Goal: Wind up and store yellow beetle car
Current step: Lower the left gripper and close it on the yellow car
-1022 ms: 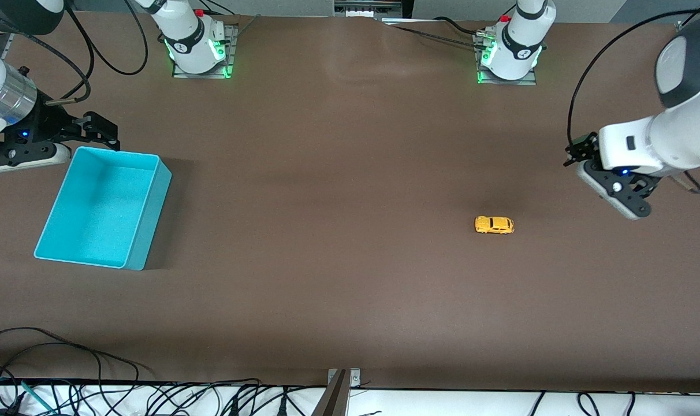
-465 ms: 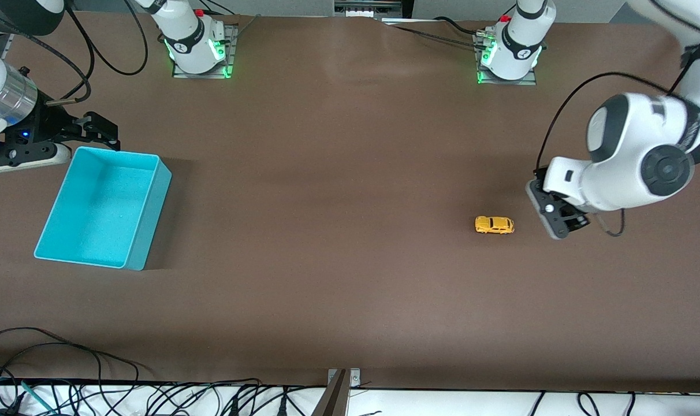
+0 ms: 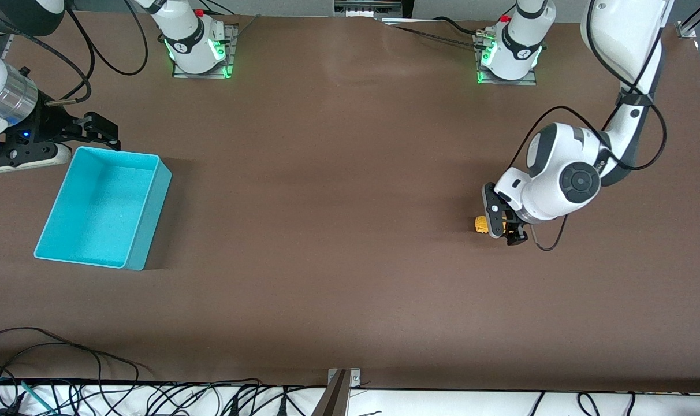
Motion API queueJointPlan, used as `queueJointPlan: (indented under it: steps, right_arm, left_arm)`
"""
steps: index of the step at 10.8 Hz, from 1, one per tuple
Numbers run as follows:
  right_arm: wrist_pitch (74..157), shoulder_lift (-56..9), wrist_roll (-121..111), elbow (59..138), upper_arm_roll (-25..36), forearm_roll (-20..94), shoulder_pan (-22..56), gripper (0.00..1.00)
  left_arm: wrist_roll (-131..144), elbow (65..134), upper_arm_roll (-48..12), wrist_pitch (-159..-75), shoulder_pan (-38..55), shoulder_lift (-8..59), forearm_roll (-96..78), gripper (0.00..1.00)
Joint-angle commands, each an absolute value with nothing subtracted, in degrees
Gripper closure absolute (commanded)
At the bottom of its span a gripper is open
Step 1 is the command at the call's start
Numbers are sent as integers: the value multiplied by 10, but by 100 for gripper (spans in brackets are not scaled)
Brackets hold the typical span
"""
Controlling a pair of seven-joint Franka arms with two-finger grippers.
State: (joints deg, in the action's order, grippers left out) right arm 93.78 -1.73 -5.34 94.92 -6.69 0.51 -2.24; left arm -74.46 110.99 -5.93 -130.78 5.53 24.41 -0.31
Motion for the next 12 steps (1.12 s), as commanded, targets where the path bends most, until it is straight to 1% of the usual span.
queueJointPlan:
  steps: [1,3,8,9,12]
  right_arm:
    - [930,-17,-62,947,-67,4,-22,0]
    - [930,-18,-62,947,-67,4,-22,0]
    - [931,-18,-62,947,-67,2,-22,0]
    - [931,-18,-62,947,-67,2,-22,0]
    - [931,-18,-62,947,-67,2,-22,0]
  left_arm:
    - [-796,1121,-56,-1331,55,263,-11,0]
    - [-804,1121,-56,-1352,54,283,24,0]
    - [-803,1136,-56,-1381,45,304,25,0]
    - [-803,1141,-56,-1388,45,304,26,8]
    - [-803,1141,-55,-1388,45,301,26,66]
